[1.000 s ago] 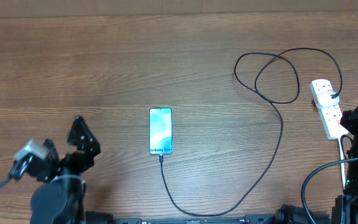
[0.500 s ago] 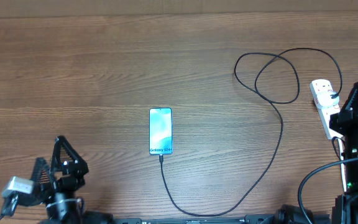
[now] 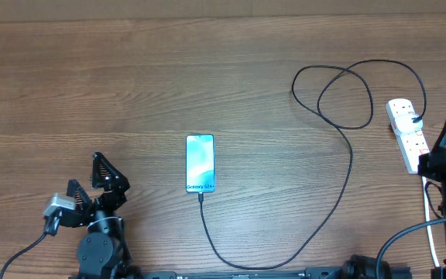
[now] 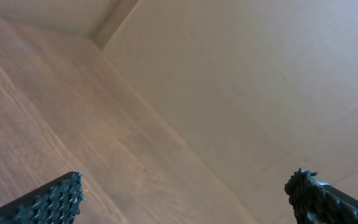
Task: Plug charger to phone and switch on socket
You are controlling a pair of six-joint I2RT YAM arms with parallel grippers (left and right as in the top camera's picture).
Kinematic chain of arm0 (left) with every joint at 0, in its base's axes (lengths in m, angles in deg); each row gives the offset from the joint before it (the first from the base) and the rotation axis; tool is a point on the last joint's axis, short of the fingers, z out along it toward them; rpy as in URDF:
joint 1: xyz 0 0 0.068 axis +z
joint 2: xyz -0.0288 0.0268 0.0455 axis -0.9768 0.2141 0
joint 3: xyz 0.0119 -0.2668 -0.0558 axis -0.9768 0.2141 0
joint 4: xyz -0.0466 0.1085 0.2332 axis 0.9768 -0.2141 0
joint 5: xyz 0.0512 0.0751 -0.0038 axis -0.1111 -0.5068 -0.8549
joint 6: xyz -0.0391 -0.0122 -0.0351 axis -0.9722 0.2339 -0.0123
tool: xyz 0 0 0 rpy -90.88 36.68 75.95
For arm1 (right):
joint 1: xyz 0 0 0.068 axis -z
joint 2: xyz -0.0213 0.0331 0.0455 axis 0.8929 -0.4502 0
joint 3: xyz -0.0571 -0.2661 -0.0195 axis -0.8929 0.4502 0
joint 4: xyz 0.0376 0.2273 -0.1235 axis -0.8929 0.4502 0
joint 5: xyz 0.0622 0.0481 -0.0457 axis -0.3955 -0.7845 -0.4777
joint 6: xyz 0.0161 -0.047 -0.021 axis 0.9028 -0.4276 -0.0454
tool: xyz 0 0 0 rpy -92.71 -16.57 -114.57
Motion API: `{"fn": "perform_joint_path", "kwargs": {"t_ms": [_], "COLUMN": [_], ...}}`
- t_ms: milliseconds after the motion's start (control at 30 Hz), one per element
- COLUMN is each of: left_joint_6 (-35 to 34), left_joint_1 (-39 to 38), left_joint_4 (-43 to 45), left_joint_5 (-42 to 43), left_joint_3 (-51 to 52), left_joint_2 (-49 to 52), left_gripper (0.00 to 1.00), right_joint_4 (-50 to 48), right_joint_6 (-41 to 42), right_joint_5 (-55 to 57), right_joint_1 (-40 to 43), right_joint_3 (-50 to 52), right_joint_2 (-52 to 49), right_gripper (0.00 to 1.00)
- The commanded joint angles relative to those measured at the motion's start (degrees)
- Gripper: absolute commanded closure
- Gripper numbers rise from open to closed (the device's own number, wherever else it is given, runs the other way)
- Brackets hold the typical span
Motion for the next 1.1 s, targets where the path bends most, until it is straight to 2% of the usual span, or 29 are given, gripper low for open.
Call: {"fn": "perform_joint_path", "kwargs": {"t_ms": [0, 300, 467, 500, 533, 600, 633, 833, 1067], "left_joint_6": [1.7, 1.8, 1.7, 1.8, 1.7, 1.7, 1.8, 1.8, 1.7], "left_joint_1": [0.3, 0.3, 0.3, 0.3, 0.3, 0.3, 0.3, 0.3, 0.3], "left_joint_4": [0.3, -0.5, -0.5, -0.5, -0.5, -0.5, -0.5, -0.5, -0.5], "left_joint_5": [-3.5, -5.0, -5.0, -5.0, -5.0, -5.0, -5.0, -5.0, -5.0], "left_joint_3": [2.3, 5.1, 5.1, 5.1, 5.1, 5.1, 5.1, 5.1, 5.1], "left_joint_2": [-0.4, -0.3, -0.3, -0.3, -0.3, -0.3, -0.3, -0.3, -0.3], "left_gripper": [0.01, 0.01, 0.00, 0.01, 0.01, 0.00, 0.00, 0.00, 0.01], "right_joint_4": [1.3, 2.2, 4.6, 5.4, 6.1, 7.3, 7.7, 9.9, 22.3], "right_joint_6": [-1.0, -2.6, -2.5, -2.5, -2.6, -2.5, -2.5, -2.5, -2.6], "right_joint_5": [-0.5, -0.6, -2.5, -4.0, -6.1, -11.6, -14.1, -23.7, -22.1], "right_joint_1": [-0.3, -0.3, -0.3, -0.3, -0.3, -0.3, -0.3, -0.3, -0.3], "right_joint_3": [-1.2, -4.3, -7.7, -8.5, -9.1, -10.4, -10.8, -10.9, -10.9], "right_joint_2": [0.3, 1.2, 1.2, 1.2, 1.2, 1.2, 1.2, 1.2, 1.2], "right_gripper": [0.96, 0.95, 0.83, 0.79, 0.71, 0.35, 0.00, 0.00, 0.00]}}
